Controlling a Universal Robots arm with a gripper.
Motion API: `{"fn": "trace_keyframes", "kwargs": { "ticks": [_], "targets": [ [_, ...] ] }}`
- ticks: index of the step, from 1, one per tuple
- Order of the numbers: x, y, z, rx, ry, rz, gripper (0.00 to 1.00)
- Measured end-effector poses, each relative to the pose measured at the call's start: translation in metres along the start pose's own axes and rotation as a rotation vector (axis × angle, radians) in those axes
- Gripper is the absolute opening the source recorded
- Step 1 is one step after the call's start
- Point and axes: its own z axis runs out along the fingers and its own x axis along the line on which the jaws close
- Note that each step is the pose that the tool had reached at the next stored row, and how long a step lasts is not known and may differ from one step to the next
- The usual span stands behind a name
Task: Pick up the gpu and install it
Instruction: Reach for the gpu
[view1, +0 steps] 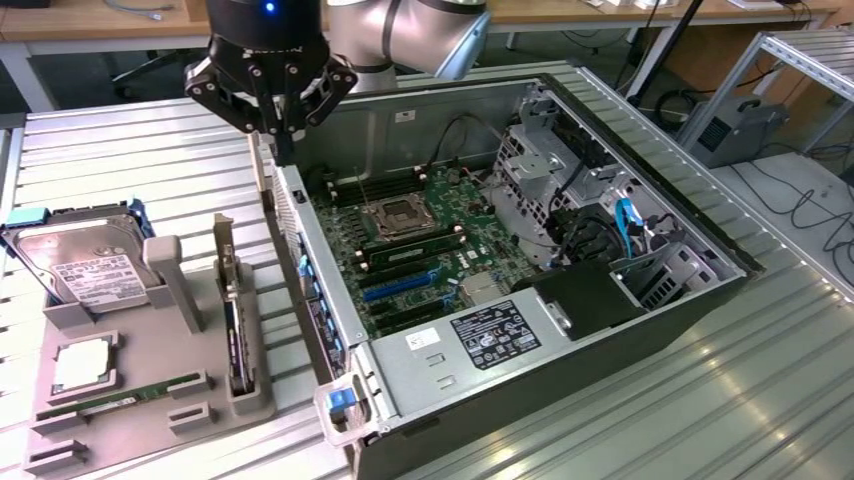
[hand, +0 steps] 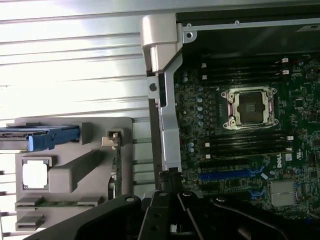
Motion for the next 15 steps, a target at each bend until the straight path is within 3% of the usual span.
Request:
{"fn": "trace_keyframes", "kwargs": {
  "ticks": [15],
  "targets": [
    [0.0094,-0.0007,-0.0003,0.0001,0.0001,0.000,0.11]
  ]
}}
